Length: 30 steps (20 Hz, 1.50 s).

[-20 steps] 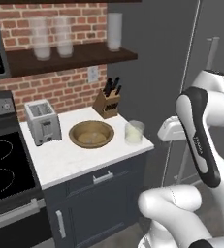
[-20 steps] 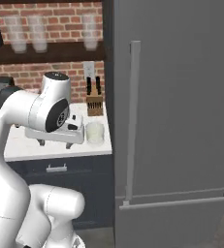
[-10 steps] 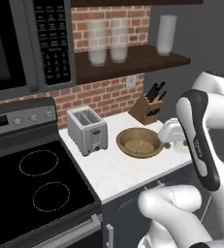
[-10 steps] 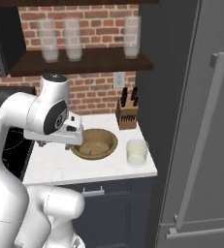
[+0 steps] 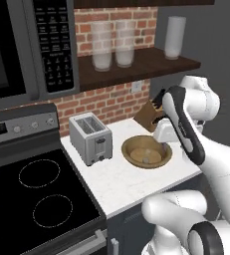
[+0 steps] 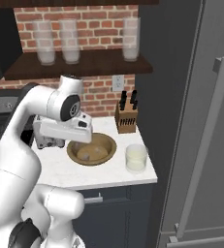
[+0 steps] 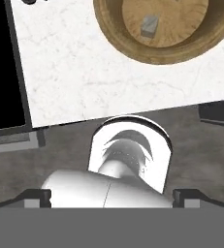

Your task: Grab a lemon wedge from the fridge and one ice cube from the ice bowl, and put them in the glass of lemonade.

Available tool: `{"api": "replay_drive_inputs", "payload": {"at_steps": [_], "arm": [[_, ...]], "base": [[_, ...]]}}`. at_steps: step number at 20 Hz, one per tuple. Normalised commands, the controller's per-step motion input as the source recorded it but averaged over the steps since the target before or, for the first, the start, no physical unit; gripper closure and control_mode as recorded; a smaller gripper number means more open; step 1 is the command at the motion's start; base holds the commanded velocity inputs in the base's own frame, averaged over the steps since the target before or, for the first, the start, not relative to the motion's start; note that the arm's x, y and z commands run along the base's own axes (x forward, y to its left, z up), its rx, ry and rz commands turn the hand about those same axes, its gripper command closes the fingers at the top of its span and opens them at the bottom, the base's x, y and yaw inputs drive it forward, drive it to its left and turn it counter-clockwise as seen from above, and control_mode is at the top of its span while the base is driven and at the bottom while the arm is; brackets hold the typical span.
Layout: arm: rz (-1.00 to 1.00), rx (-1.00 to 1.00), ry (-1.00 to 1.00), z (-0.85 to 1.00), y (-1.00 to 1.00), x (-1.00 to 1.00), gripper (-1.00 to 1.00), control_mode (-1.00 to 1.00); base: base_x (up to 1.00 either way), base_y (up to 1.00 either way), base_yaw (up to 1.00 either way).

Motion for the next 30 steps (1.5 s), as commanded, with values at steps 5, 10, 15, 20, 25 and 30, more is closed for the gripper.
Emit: {"api": "replay_drive_inputs", "payload": {"at_steps": [5,10,15,20,25,30], "arm": [[-0.02,-0.03,0.19,-0.56,0.06,0.96,-1.0,-1.0],[0.28,-0.04,0.19,-0.87,0.0,0.99,-1.0,-1.0],[0.27,0.0,0.01,-0.64,-0.09,0.63,-1.0,-1.0],[0.11,0.04,0.0,-0.35,0.0,0.72,-1.0,-1.0],[0.04,0.08,0.0,-0.27,0.02,0.73,-1.0,-1.0],[0.0,0.01,0.0,-0.4,0.01,0.14,-1.0,-1.0]], "base": [[0.0,0.0,0.0],[0.0,0.0,0.0],[0.0,0.0,0.0],[0.0,0.0,0.0],[0.0,0.0,0.0],[0.0,0.0,0.0]]}}
